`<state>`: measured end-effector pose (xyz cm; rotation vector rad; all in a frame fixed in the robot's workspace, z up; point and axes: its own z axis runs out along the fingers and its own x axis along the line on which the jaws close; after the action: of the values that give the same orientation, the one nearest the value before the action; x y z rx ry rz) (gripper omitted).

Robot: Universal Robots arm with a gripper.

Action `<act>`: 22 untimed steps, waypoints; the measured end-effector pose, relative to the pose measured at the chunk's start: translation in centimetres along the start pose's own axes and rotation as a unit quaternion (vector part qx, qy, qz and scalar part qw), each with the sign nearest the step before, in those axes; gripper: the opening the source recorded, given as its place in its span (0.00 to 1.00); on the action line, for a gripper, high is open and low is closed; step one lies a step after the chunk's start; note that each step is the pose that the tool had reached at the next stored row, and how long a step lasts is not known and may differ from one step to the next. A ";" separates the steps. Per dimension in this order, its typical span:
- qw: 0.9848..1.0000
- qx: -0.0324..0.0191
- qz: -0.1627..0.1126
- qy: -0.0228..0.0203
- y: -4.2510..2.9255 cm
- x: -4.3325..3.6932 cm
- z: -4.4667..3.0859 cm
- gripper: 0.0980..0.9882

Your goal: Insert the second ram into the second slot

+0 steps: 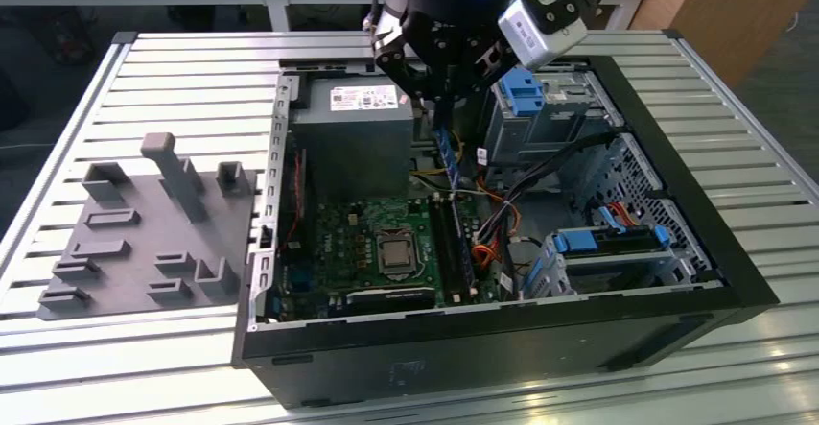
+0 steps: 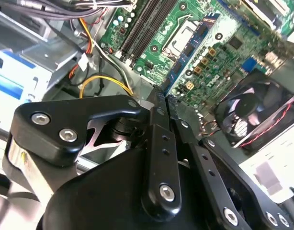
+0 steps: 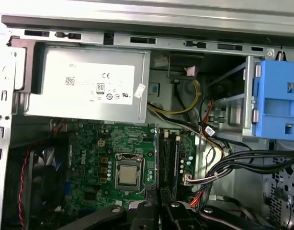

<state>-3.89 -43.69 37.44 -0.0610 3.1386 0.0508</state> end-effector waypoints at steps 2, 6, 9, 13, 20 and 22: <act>1.000 0.000 0.019 -0.001 0.00 0.00 0.03 0.04; 0.999 0.000 0.054 -0.002 0.00 0.00 0.08 0.04; 0.997 0.000 0.078 -0.003 0.00 0.00 0.12 0.04; 0.994 0.000 0.108 -0.004 0.00 0.00 0.19 0.04; 0.992 0.001 0.127 -0.004 -0.03 0.01 0.45 0.04; 0.993 0.001 0.114 -0.004 -0.03 0.00 0.52 0.04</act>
<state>-3.89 -43.71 36.92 0.2967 3.1215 0.0493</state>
